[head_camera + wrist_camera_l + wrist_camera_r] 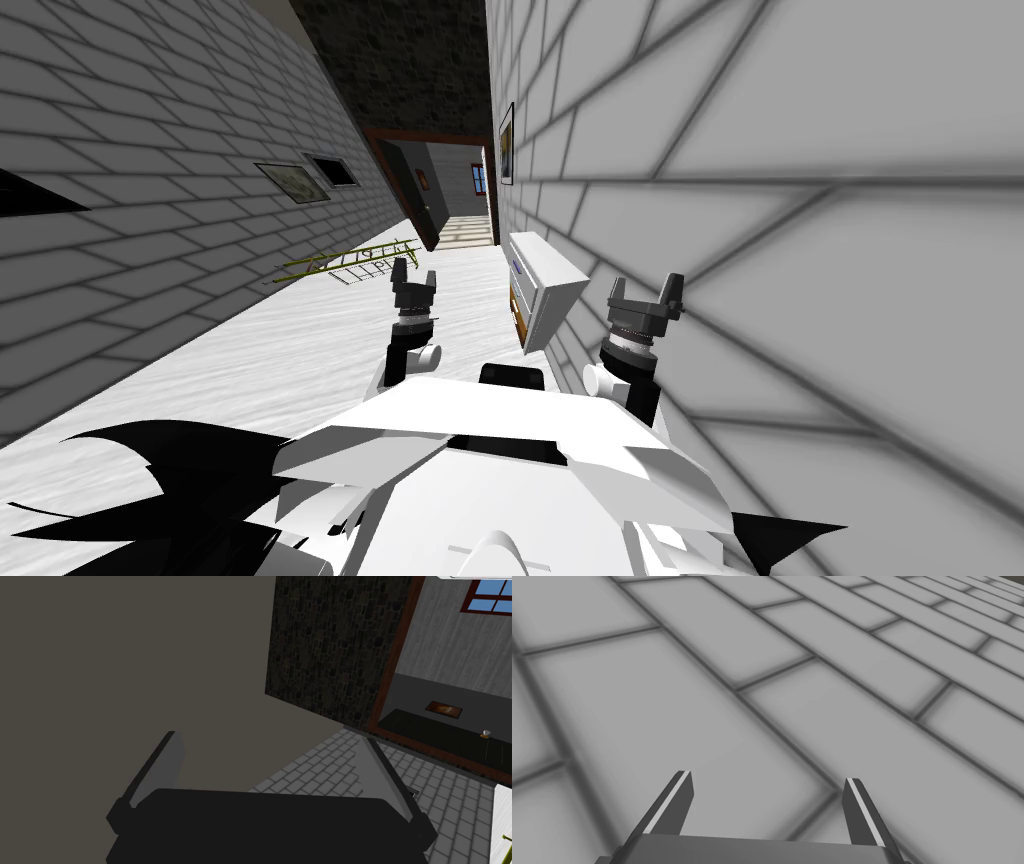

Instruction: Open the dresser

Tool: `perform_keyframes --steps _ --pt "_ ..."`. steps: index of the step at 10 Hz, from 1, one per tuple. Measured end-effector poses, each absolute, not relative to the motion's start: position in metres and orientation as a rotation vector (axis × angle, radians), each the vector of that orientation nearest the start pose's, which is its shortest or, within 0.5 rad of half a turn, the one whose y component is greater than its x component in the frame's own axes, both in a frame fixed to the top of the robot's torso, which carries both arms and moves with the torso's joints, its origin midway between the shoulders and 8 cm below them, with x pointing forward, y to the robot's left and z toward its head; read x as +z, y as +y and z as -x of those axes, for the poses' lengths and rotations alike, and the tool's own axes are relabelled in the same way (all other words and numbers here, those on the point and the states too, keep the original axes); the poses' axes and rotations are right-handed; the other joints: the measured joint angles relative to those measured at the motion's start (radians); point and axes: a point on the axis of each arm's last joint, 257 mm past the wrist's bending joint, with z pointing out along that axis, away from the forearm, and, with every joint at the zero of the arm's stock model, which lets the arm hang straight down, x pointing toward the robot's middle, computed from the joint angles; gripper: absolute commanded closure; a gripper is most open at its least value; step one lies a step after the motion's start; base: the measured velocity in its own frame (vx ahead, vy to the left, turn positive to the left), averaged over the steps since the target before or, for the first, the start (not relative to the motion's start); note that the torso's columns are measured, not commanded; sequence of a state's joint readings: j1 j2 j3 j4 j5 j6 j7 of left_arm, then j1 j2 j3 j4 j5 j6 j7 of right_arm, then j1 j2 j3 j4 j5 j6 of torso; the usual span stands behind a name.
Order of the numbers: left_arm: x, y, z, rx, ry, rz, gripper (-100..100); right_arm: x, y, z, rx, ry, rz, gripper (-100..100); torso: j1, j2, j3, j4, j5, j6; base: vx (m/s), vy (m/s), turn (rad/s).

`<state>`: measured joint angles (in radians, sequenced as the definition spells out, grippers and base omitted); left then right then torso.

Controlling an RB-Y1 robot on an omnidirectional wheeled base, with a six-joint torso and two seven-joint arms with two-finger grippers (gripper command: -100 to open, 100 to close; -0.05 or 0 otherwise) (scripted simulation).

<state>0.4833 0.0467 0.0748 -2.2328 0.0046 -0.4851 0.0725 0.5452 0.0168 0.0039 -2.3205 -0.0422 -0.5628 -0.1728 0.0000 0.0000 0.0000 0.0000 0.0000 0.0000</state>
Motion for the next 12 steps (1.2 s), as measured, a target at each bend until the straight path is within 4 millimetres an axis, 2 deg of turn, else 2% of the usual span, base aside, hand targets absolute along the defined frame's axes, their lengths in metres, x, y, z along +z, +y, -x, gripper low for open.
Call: perform_keyframes --steps 2,9,10,12 --pt "0.008 0.303 -0.353 -1.292 0.652 0.685 0 0.040 -0.287 -0.320 1.490 0.479 -0.702 0 0.000 0.104 -0.209 0.105 0.000 0.000 0.000 0.000 0.000" --pt "0.008 0.303 -0.353 -1.292 0.652 0.685 0 0.040 -0.287 -0.320 1.490 0.479 -0.701 0 0.000 0.618 -1.234 0.617 0.000 0.000 0.000 0.000 0.000" --pt "0.009 0.303 -0.353 -1.292 0.652 0.685 0 0.040 -0.287 -0.320 1.490 0.479 -0.701 -100 0.000 0.691 -1.382 0.691 0.000 0.000 0.014 0.024 0.028" --pt "0.008 0.303 -0.353 -1.292 0.652 0.685 0 0.026 -0.280 -0.331 1.476 0.561 -0.696 -100 0.003 0.734 -1.471 0.734 0.001 0.000 0.020 0.074 0.040"
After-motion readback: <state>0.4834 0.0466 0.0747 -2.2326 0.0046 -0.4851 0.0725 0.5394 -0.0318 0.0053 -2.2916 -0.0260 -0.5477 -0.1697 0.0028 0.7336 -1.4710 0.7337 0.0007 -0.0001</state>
